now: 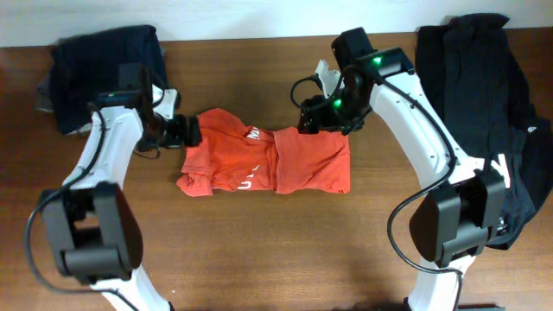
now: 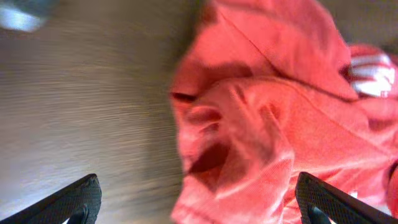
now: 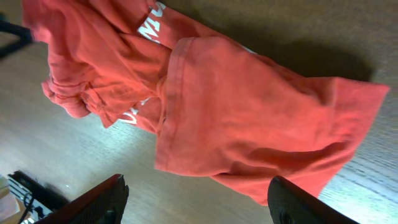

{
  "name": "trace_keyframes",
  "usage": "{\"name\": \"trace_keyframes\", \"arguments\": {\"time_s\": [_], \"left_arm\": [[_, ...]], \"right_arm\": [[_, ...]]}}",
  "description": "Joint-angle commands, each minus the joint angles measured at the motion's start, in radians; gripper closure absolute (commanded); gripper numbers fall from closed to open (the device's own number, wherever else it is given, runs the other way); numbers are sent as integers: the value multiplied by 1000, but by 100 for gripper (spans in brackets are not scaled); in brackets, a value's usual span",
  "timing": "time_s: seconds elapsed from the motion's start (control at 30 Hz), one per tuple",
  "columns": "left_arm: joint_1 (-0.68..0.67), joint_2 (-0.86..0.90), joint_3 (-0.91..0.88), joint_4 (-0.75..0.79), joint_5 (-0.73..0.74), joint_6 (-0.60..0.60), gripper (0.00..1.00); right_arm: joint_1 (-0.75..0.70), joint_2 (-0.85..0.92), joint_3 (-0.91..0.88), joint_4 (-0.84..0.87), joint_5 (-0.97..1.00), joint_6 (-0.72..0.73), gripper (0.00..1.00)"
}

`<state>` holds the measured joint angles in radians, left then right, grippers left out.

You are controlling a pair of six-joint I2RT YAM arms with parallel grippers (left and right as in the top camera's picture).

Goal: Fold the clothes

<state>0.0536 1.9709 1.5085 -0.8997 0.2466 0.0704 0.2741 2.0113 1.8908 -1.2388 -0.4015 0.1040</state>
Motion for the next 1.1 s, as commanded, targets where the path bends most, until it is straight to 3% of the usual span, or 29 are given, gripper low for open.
{"name": "trace_keyframes", "arguments": {"time_s": [0.0,0.33,0.5,0.57,0.67,0.87,1.07], "left_arm": [[2,74,-10,10,126,83,1],[2,163,-10,20,208,105,1],[2,163,-20,21,360,164,2],[2,165,-30,26,368,164,11],[2,167,-36,29,368,164,48],[2,168,-36,39,368,163,98],[23,164,-31,36,368,163,100]], "right_arm": [[-15,-16,15,-11,17,-23,23],[-23,-16,15,-22,47,-22,24],[-32,-16,15,-23,47,-22,23],[-41,-16,15,-29,47,-22,24],[-48,-16,15,-41,47,-23,24],[-48,-16,15,-50,47,-23,26],[-48,-16,15,-61,47,-23,27]]}}
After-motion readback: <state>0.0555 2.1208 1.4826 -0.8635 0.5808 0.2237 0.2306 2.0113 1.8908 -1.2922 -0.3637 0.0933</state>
